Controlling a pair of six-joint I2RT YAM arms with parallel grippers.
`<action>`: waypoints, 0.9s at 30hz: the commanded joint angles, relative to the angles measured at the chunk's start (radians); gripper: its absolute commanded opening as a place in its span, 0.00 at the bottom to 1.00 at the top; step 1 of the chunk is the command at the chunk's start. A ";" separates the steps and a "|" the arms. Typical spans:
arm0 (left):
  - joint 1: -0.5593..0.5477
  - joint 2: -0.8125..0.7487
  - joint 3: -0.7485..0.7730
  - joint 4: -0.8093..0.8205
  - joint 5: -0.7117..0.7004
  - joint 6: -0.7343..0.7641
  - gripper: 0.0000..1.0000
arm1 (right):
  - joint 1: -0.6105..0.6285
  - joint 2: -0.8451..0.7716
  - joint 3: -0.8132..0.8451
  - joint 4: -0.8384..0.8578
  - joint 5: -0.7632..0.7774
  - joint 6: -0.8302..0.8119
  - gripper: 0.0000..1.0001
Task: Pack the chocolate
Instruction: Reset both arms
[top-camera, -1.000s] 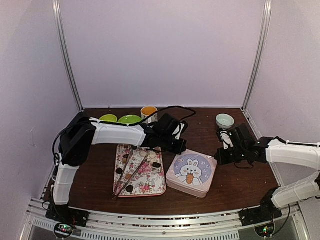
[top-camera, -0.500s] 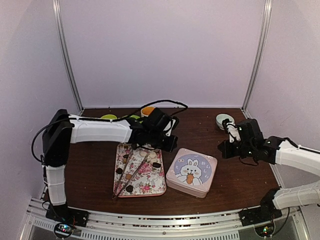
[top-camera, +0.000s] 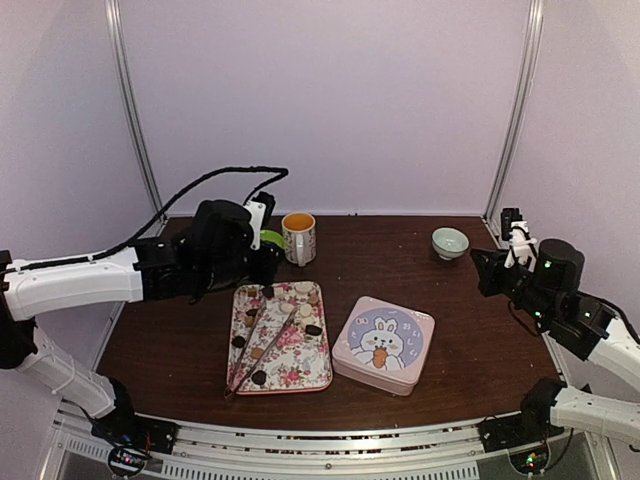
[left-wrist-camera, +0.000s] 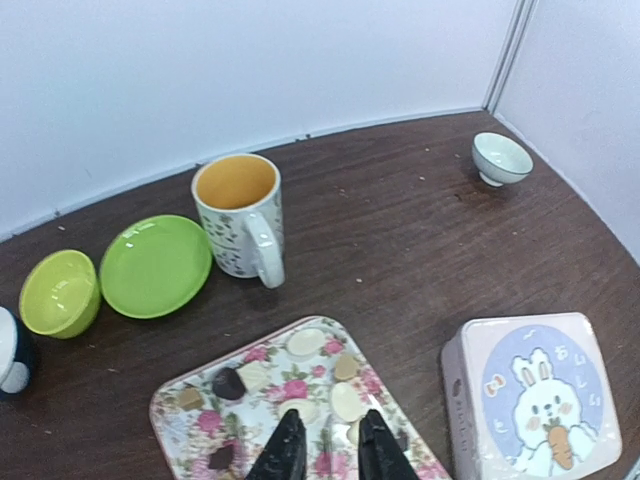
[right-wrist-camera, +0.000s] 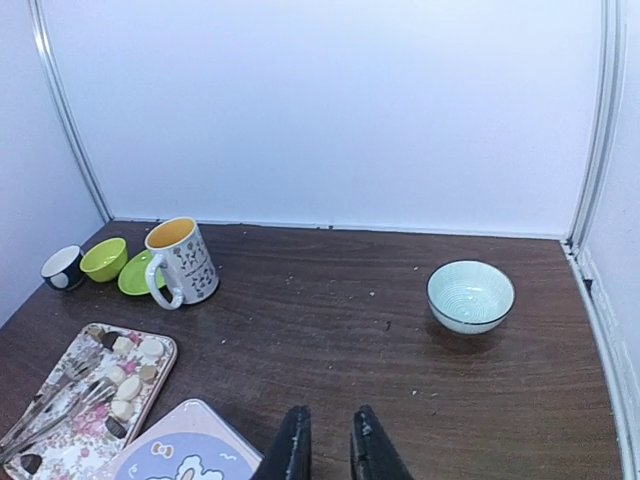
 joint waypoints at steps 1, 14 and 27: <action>0.006 -0.081 -0.008 -0.062 -0.187 0.103 0.26 | -0.006 -0.018 -0.001 0.070 0.112 -0.078 0.29; 0.153 -0.333 -0.237 0.014 -0.498 0.349 0.98 | -0.069 0.033 -0.337 0.752 0.249 -0.349 1.00; 0.633 -0.510 -0.727 0.566 -0.231 0.548 0.98 | -0.377 0.505 -0.423 1.205 0.057 -0.293 0.96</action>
